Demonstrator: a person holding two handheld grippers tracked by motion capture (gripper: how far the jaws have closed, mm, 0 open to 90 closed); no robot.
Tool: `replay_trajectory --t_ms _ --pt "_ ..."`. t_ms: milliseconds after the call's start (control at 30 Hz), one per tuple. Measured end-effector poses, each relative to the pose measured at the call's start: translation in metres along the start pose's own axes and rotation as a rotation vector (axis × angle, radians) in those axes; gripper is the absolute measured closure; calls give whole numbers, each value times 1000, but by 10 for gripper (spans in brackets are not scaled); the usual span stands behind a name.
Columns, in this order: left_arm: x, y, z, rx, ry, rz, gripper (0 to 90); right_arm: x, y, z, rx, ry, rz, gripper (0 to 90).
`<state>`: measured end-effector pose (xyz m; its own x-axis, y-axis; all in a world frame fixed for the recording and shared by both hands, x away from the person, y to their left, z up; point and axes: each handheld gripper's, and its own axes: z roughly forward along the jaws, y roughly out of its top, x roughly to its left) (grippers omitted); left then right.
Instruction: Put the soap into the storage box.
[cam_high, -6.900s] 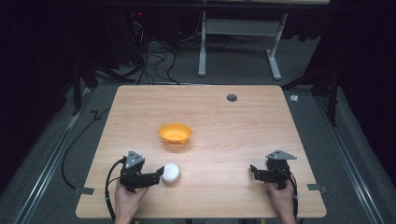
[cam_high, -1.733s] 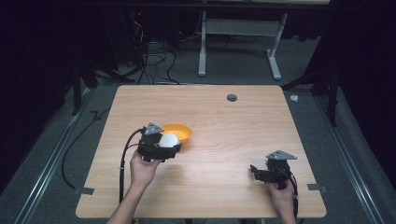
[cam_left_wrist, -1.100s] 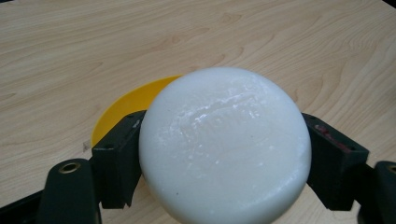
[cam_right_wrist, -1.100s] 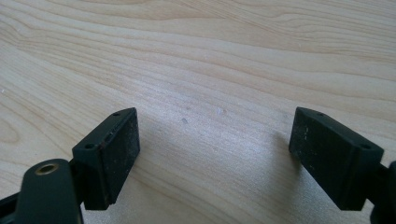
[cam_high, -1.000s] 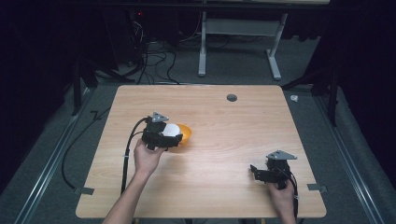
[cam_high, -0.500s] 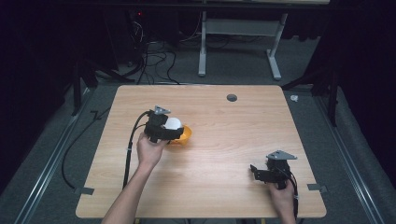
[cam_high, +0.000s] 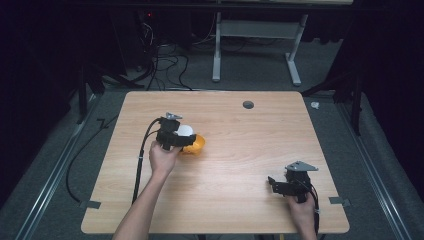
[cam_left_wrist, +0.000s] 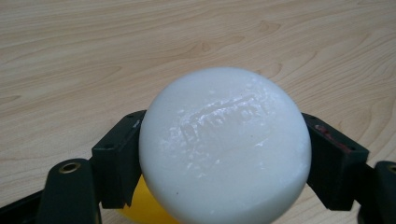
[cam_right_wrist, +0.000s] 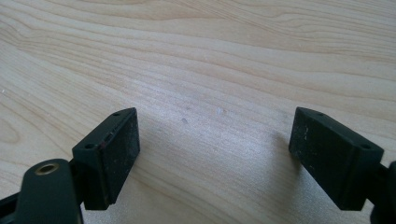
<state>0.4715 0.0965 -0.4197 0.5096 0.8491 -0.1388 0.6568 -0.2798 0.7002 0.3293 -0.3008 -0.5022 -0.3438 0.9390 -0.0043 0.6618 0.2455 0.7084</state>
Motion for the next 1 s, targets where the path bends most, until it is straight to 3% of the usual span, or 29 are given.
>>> replay_trajectory --t_ms 400,1000 --pt "3 -2 19 58 21 -26 237 0 0 0 1 2 1 173" --pt "-1 -7 36 117 78 -4 236 0 0 0 0 -1 5 173"
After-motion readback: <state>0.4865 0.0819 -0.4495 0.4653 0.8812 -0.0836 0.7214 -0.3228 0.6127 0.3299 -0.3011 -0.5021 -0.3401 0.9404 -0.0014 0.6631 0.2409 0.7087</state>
